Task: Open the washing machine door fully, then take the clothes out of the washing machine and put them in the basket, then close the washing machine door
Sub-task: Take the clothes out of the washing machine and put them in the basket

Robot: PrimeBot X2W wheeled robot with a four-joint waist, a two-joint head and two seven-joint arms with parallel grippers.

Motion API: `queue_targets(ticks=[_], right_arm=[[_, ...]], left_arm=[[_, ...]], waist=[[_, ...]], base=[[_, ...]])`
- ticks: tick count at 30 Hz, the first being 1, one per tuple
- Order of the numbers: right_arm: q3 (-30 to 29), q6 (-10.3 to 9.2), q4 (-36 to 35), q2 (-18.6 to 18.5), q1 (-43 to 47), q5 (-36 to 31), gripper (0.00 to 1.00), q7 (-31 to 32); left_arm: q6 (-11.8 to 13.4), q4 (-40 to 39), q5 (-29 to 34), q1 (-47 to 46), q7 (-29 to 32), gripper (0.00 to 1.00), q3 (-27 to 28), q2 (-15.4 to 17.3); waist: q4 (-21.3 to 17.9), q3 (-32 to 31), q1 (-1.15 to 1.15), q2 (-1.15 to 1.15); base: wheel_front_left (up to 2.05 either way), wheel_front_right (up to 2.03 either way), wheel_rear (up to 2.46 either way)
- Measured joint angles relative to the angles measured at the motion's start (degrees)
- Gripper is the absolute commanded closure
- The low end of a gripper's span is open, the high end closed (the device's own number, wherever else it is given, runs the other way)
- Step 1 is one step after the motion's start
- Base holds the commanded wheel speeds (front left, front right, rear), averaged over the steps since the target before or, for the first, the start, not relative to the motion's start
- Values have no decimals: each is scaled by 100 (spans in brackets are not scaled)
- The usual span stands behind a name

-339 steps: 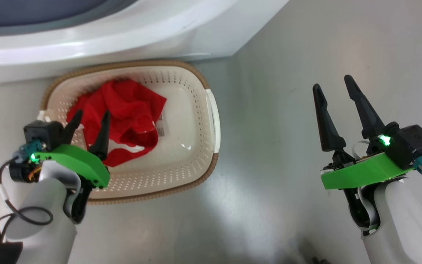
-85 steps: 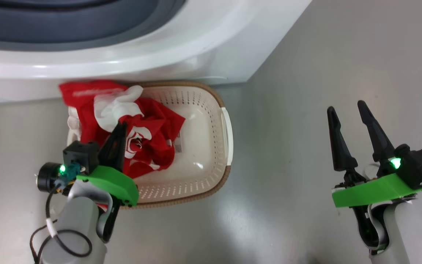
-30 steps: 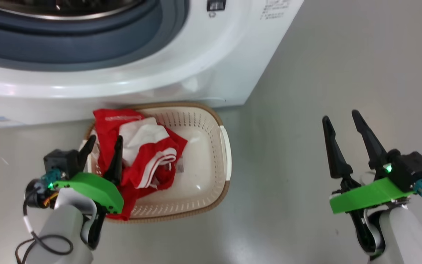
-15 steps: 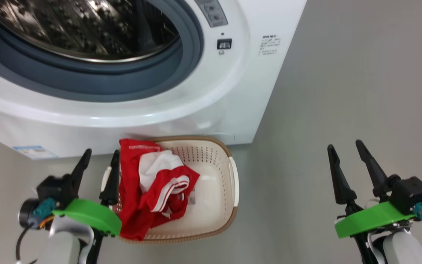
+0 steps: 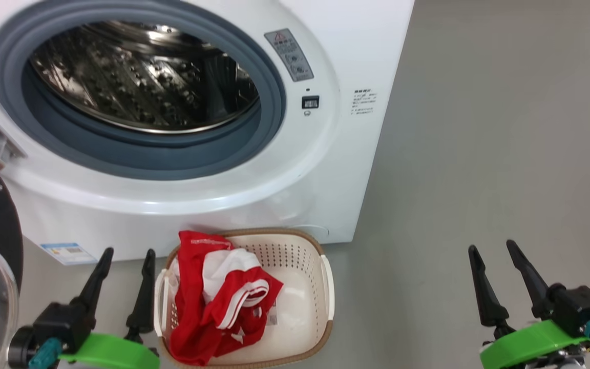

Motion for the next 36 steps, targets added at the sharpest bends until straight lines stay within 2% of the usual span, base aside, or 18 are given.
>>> queue_targets(ticks=[15, 36], right_arm=[[-30, 0, -41, -31, 458, 56, 0, 0], [-73, 0, -81, -27, 470, 56, 0, 0]], left_arm=[[0, -781, 277, 1076, 1, 0, 539, -218], [0, -855, 323, 1095, 1, 0, 615, -326]], waist=[[-55, -457, 0, 0], [-24, -427, 0, 0]], base=[[0, 0, 0], [0, 0, 0]])
